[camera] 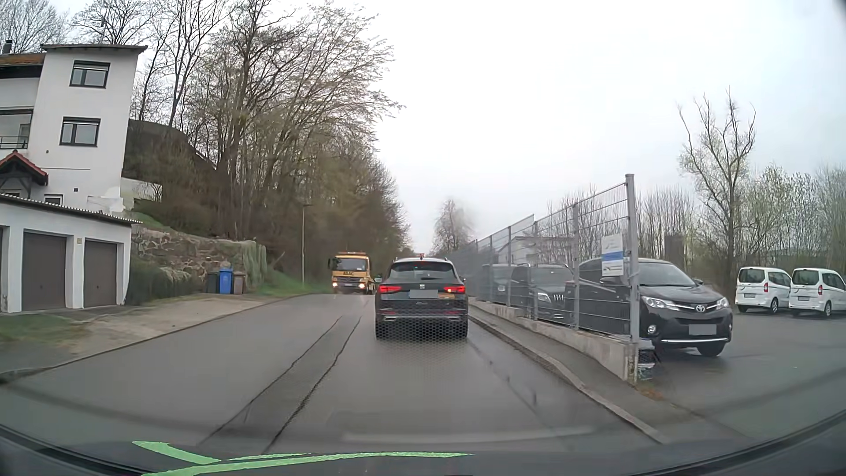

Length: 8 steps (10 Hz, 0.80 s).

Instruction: Follow the waypoints while adhering to traffic rules and regulations

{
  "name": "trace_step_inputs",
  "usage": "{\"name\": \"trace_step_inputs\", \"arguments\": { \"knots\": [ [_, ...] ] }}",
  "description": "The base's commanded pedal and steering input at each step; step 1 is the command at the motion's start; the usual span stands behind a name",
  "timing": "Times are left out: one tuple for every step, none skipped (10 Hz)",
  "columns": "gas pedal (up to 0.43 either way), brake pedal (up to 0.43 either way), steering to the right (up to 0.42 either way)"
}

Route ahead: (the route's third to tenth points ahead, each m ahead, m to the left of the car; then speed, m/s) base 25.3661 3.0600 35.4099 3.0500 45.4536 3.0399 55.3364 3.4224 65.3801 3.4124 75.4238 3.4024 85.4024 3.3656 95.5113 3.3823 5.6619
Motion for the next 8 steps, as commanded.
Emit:
{"name": "trace_step_inputs", "arguments": {
  "knots": [
    [0.000, 0.213, -0.018],
    [0.000, 0.195, -0.018],
    [0.000, 0.171, -0.018],
    [0.000, 0.085, -0.018],
    [0.000, 0.000, -0.018],
    [0.000, 0.000, -0.018],
    [0.000, 0.000, -0.017],
    [0.000, 0.000, -0.016]
  ]
}}
